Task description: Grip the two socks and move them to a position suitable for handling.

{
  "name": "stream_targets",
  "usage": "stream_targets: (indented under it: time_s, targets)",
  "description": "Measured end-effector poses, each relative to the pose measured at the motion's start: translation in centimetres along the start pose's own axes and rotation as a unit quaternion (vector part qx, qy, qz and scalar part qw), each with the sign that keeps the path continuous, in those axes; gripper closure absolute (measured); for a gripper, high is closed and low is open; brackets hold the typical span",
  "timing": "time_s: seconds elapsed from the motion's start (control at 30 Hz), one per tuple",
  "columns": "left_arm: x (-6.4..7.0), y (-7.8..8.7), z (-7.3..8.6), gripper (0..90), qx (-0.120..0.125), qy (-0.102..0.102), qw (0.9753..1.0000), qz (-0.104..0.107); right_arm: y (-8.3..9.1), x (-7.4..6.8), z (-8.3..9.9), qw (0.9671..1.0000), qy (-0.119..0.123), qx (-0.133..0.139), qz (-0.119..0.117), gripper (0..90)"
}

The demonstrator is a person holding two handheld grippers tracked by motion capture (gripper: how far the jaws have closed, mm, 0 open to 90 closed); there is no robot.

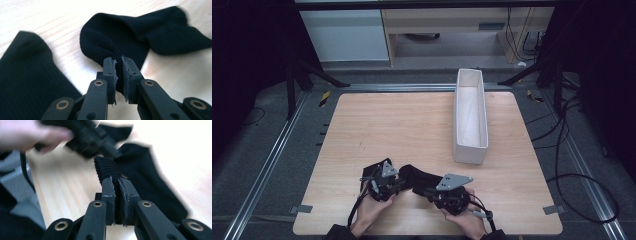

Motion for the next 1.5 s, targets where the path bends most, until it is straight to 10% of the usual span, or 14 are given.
stream_targets:
  time_s: [0.23, 0.67, 0.97, 1.5]
  targets:
    - [1.3, 1.4, 2.1, 80.8, -0.019, -0.013, 0.9997, 0.005, 1.4, 2.3, -2.5, 0.9987, -0.022, 0.042, 0.019, 83.2]
    - [3.2, 2.3, 3.8, 80.7, -0.023, -0.006, 0.9986, 0.046, -1.9, 9.2, -6.6, 0.9923, -0.041, 0.053, 0.105, 83.1]
    - [3.4, 2.2, 3.9, 80.5, -0.022, 0.0, 0.9982, 0.056, -5.9, 12.7, -4.6, 0.986, -0.052, -0.011, 0.158, 82.5]
    - [4.0, 2.2, 3.9, 74.3, -0.013, -0.003, 0.9982, 0.058, -8.4, 14.3, -3.9, 0.9783, -0.032, -0.048, 0.199, 78.8]
Point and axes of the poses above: each handheld gripper's, and its own axes: y roughly backward along the jaws, z roughly out of its underside, x roughly to its right, the point moved 10 cm from there along -y, roughly forward along the jaws, and after that the axes turned 3 degrees about -y, right-handed, at the moved point
